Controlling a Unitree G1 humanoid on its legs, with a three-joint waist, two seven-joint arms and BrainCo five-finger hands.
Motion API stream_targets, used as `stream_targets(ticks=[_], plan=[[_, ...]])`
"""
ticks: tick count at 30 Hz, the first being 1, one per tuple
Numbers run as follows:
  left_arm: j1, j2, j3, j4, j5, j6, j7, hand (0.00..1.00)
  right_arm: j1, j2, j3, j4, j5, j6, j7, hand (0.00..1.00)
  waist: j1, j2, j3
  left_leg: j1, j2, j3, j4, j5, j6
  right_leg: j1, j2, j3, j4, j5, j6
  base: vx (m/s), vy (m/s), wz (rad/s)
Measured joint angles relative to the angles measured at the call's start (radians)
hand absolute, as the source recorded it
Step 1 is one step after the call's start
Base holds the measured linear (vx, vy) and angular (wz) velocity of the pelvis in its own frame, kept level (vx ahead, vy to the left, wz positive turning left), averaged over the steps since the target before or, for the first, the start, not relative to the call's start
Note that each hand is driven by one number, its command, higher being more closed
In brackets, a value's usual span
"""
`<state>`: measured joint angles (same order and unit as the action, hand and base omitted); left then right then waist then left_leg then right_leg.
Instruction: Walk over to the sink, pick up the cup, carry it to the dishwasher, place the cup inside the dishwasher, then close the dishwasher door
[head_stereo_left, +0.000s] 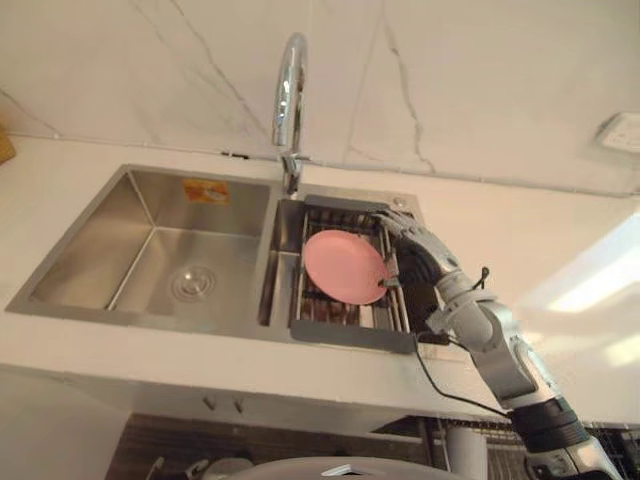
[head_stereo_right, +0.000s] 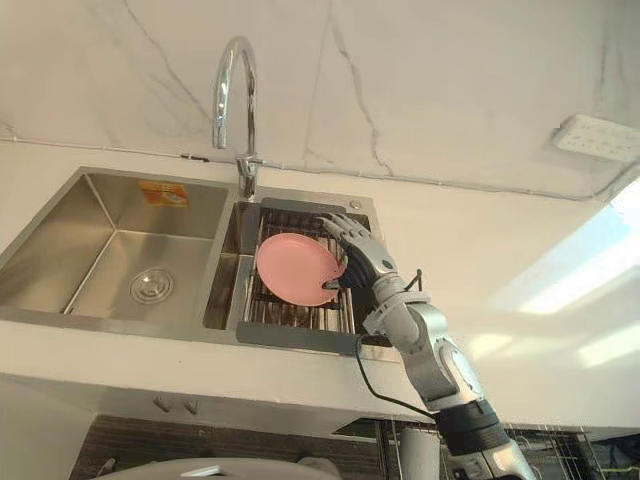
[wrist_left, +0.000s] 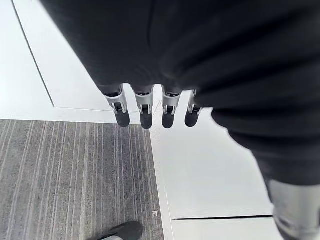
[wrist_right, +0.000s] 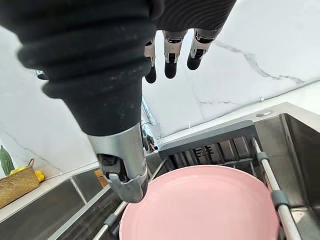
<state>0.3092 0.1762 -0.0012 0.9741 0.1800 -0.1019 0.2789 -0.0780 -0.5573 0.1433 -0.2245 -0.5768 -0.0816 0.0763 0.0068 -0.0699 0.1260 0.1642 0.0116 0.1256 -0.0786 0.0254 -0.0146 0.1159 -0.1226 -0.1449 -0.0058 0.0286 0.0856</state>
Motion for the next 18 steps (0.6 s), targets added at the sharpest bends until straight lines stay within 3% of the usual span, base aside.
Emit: stream_targets(ticks=[5, 18], plan=[[0.0, 0.0, -0.001, 0.0, 0.0, 0.0, 0.0, 0.0, 0.056, 0.0, -0.008, -0.041, 0.0, -0.001, 0.056, 0.0, -0.012, 0.013, -0.001, 0.012, 0.003, 0.022, -0.005, -0.007, -0.002, -0.001, 0.004, 0.023, 0.003, 0.0, 0.0, -0.03, 0.003, -0.14], [-0.001, 0.004, -0.012, 0.0, 0.0, 0.0, -0.002, 0.0, 0.106, 0.009, 0.006, -0.033, -0.058, -0.002, 0.047, 0.0, -0.016, 0.029, 0.002, -0.008, 0.004, 0.019, 0.0, -0.015, 0.003, -0.018, 0.005, 0.02, -0.001, -0.007, 0.009, 0.02, -0.003, 0.01]])
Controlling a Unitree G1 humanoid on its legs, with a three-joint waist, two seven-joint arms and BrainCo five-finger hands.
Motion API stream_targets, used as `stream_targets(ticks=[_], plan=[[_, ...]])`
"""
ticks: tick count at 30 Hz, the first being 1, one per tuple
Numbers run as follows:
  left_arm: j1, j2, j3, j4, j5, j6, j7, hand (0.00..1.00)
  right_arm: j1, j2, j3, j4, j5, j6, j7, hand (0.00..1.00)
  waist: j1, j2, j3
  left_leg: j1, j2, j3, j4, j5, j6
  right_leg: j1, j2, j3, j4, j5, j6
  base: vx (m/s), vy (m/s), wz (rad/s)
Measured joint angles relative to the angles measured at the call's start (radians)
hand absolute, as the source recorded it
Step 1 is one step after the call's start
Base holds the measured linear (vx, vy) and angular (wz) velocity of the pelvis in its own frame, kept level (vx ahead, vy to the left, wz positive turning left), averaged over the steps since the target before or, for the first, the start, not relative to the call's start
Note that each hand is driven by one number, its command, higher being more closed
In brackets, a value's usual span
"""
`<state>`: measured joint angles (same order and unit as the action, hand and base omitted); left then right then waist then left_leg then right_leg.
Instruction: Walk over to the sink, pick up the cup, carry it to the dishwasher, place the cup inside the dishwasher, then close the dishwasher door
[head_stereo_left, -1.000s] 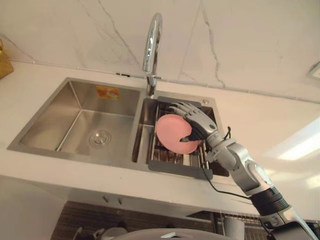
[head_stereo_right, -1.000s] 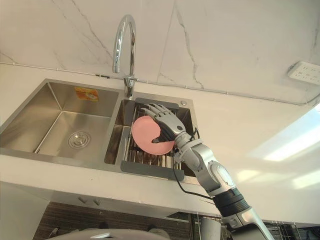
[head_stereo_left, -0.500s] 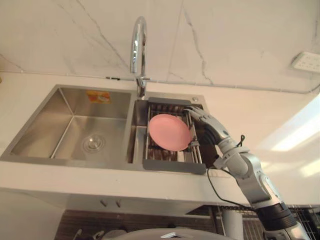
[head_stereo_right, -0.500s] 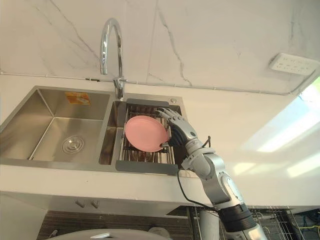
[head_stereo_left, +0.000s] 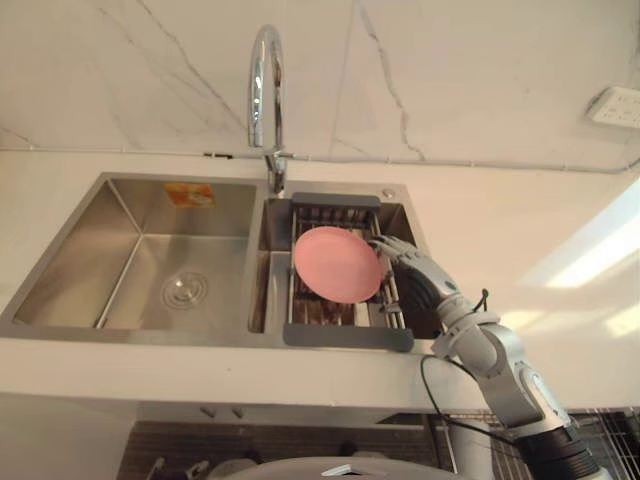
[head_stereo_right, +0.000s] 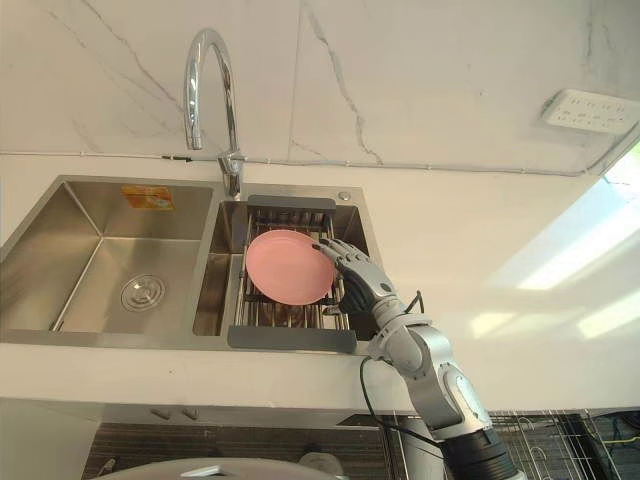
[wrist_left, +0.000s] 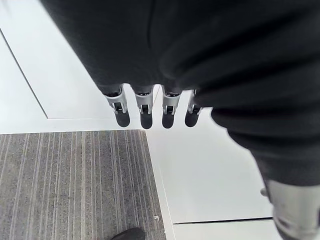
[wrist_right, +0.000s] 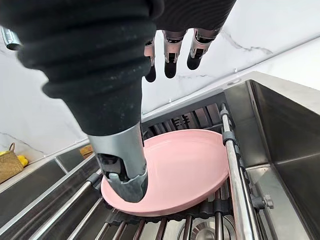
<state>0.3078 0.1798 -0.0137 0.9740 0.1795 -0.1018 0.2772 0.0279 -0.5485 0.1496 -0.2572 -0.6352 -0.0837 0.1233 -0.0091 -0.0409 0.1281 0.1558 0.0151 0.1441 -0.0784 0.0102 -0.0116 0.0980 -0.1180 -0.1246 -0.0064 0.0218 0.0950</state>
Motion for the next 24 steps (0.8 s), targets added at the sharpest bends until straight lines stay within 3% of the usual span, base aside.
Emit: stream_targets(ticks=[8, 16, 24], plan=[[-0.008, 0.005, -0.011, -0.003, 0.0, 0.001, -0.001, 0.0, -0.03, 0.002, 0.078, 0.065, 0.0, 0.013, -0.001, 0.0, 0.009, 0.0, -0.001, -0.023, 0.001, -0.013, 0.001, -0.001, 0.0, -0.024, 0.001, -0.02, 0.002, -0.001, 0.001, 0.02, -0.017, 0.05], [-0.009, 0.006, -0.029, -0.003, 0.0, 0.003, -0.002, 0.0, -0.036, 0.064, 0.126, 0.083, -0.002, 0.045, -0.001, 0.0, 0.015, -0.004, -0.003, -0.035, 0.001, -0.03, 0.007, 0.001, 0.0, -0.028, 0.0, -0.031, 0.007, -0.005, 0.0, -0.04, -0.019, 0.05], [-0.014, 0.006, -0.033, -0.005, -0.002, 0.004, -0.002, 0.0, -0.039, 0.091, 0.189, 0.129, -0.096, 0.077, -0.043, 0.0, 0.018, -0.005, -0.003, -0.048, 0.002, -0.037, 0.008, 0.002, 0.0, -0.041, -0.001, -0.042, 0.016, -0.01, 0.0, -0.02, -0.009, 0.02]])
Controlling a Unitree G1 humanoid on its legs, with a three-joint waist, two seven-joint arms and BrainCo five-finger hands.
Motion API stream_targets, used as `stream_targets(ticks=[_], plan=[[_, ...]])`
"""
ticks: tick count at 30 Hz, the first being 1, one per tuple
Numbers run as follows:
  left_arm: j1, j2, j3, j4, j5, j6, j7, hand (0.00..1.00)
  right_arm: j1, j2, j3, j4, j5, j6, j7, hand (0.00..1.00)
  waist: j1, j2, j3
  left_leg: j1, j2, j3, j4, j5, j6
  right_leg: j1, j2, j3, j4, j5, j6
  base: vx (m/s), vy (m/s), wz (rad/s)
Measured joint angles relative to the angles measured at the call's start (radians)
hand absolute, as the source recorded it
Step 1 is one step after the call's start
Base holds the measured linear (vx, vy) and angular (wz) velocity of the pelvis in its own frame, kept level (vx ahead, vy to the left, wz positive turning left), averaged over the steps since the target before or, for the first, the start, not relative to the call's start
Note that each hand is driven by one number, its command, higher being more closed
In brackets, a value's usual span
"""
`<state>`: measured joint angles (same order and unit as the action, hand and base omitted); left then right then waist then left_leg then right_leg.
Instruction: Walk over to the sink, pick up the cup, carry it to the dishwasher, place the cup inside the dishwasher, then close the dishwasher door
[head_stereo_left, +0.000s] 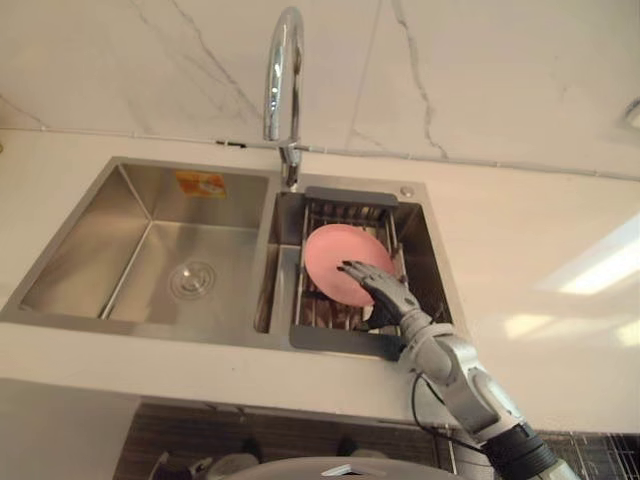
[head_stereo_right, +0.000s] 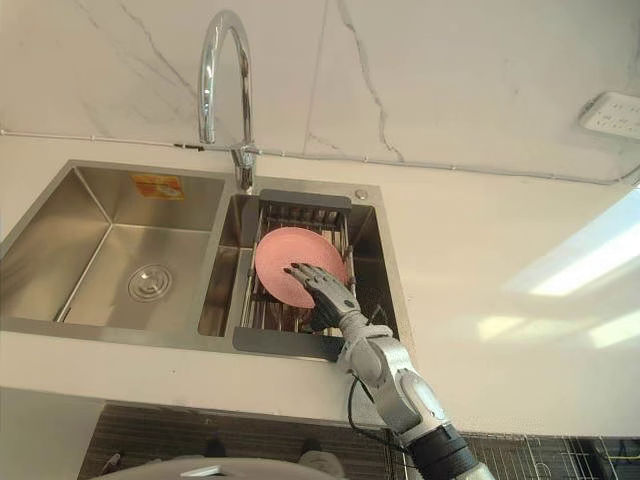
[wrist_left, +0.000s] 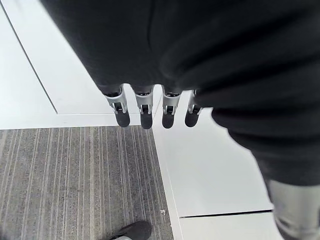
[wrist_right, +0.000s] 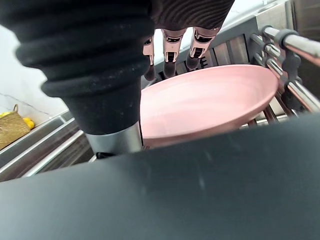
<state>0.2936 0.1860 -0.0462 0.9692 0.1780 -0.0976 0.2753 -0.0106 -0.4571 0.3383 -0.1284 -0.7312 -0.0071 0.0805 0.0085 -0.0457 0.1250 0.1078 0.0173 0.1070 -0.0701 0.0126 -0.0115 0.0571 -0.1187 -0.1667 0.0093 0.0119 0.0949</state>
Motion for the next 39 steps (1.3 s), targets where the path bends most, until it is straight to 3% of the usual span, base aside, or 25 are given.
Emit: stream_targets(ticks=[5, 13, 22, 23, 30, 39], plan=[[-0.009, 0.0, -0.006, -0.002, 0.0, 0.006, 0.0, 0.0, 0.0, 0.008, 0.018, -0.001, -0.065, 0.016, -0.003, 0.0, -0.001, -0.001, -0.001, -0.004, 0.0, -0.001, 0.002, 0.0, 0.0, -0.003, 0.0, -0.002, 0.0, 0.0, 0.0, 0.0, 0.0, 0.0], [-0.019, 0.002, -0.034, -0.007, 0.0, 0.022, 0.0, 0.0, -0.041, 0.017, 0.082, 0.022, -0.176, 0.095, -0.003, 0.0, 0.001, -0.006, -0.003, -0.007, 0.001, -0.003, 0.013, 0.0, 0.0, -0.004, 0.0, -0.003, 0.001, 0.001, -0.001, -0.05, -0.012, 0.01], [-0.027, 0.007, -0.035, -0.006, 0.0, 0.036, 0.0, 0.0, -0.072, 0.017, 0.12, 0.037, -0.22, 0.159, 0.005, 0.0, 0.007, -0.014, -0.009, -0.019, 0.001, -0.011, -0.007, 0.022, 0.0, -0.015, 0.001, -0.005, -0.002, 0.01, -0.002, -0.04, -0.01, 0.02], [-0.028, 0.007, -0.036, -0.006, 0.0, 0.037, -0.001, 0.0, -0.08, 0.018, 0.128, 0.046, -0.222, 0.168, 0.005, 1.0, 0.007, -0.016, -0.009, -0.019, 0.001, -0.011, -0.007, 0.023, 0.0, -0.015, 0.001, -0.005, -0.003, 0.011, -0.002, -0.04, -0.008, 0.0], [-0.033, 0.017, -0.035, -0.006, 0.001, 0.043, -0.001, 0.0, -0.123, 0.06, 0.135, 0.129, -0.259, 0.223, -0.014, 1.0, 0.013, -0.022, -0.014, -0.021, 0.001, -0.01, -0.014, 0.028, -0.005, -0.01, 0.001, -0.006, -0.014, 0.019, -0.013, -0.06, -0.005, 0.0], [-0.036, 0.018, -0.034, -0.005, 0.002, 0.045, -0.001, 0.0, -0.161, 0.079, 0.148, 0.222, -0.266, 0.243, -0.171, 1.0, 0.019, -0.025, -0.015, -0.021, -0.002, -0.016, -0.015, 0.028, -0.001, -0.003, 0.002, 0.005, -0.024, 0.016, -0.01, -0.06, 0.002, -0.01]])
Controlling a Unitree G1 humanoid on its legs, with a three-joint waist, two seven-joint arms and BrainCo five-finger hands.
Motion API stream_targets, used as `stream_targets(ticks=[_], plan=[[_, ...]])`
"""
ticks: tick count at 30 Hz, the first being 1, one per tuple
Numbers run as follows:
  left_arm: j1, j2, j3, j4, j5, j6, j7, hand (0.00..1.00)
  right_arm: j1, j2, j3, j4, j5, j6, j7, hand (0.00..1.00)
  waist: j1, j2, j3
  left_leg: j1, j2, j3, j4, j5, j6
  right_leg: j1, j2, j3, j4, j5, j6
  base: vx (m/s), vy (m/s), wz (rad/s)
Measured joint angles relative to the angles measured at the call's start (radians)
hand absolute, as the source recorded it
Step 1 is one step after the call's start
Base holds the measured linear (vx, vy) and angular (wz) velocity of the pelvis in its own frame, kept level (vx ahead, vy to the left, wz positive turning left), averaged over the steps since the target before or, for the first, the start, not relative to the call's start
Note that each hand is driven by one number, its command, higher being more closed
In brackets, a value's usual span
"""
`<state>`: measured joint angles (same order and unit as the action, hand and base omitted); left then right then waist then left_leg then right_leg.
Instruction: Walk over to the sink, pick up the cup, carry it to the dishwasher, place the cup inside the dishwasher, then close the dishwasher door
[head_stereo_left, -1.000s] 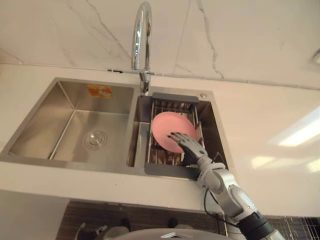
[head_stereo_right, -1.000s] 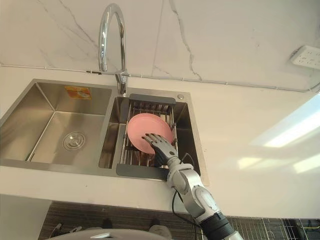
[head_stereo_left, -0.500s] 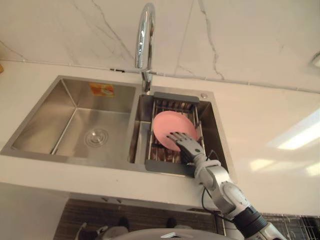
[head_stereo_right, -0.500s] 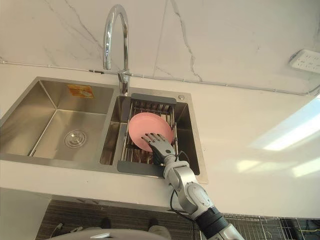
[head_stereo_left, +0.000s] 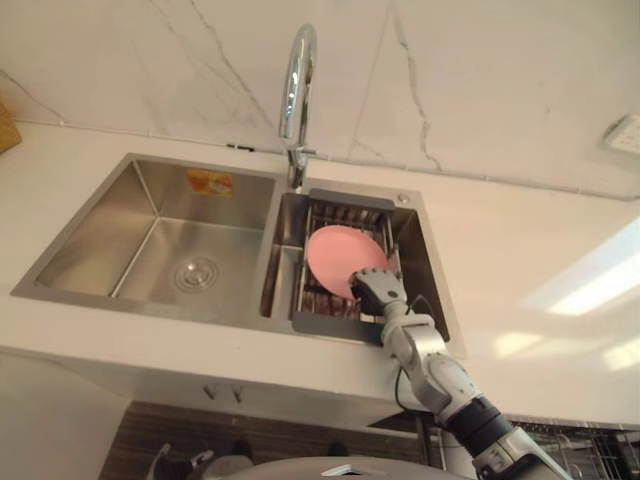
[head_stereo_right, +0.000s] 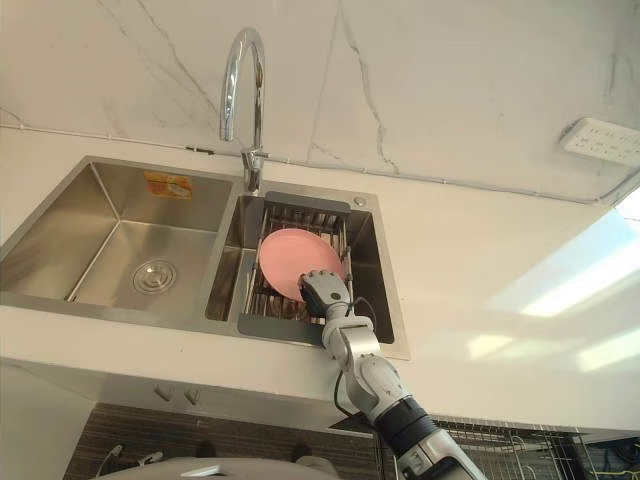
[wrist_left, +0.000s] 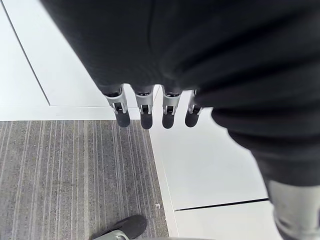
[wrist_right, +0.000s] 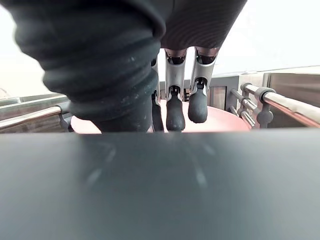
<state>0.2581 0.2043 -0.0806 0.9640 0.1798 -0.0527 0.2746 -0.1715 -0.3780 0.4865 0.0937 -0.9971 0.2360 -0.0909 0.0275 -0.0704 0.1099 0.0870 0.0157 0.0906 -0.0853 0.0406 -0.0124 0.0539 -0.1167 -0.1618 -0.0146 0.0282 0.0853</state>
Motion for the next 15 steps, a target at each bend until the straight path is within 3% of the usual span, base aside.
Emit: stream_targets(ticks=[8, 15], plan=[[0.008, -0.003, 0.006, 0.0, 0.001, -0.005, 0.002, 0.0, 0.056, 0.002, -0.047, -0.044, 0.057, -0.043, -0.168, 1.0, -0.003, 0.003, 0.002, 0.001, -0.003, -0.002, 0.0, 0.0, 0.0, 0.001, 0.002, 0.018, -0.004, 0.001, -0.001, -0.01, 0.0, -0.01], [0.022, -0.028, 0.039, 0.0, 0.001, -0.022, 0.002, 0.0, 0.107, -0.022, -0.072, -0.16, 0.132, -0.068, -0.205, 1.0, -0.014, 0.019, 0.013, 0.007, -0.002, 0.019, 0.002, -0.006, -0.001, -0.002, 0.004, 0.045, -0.006, 0.023, 0.01, 0.02, -0.001, -0.09]])
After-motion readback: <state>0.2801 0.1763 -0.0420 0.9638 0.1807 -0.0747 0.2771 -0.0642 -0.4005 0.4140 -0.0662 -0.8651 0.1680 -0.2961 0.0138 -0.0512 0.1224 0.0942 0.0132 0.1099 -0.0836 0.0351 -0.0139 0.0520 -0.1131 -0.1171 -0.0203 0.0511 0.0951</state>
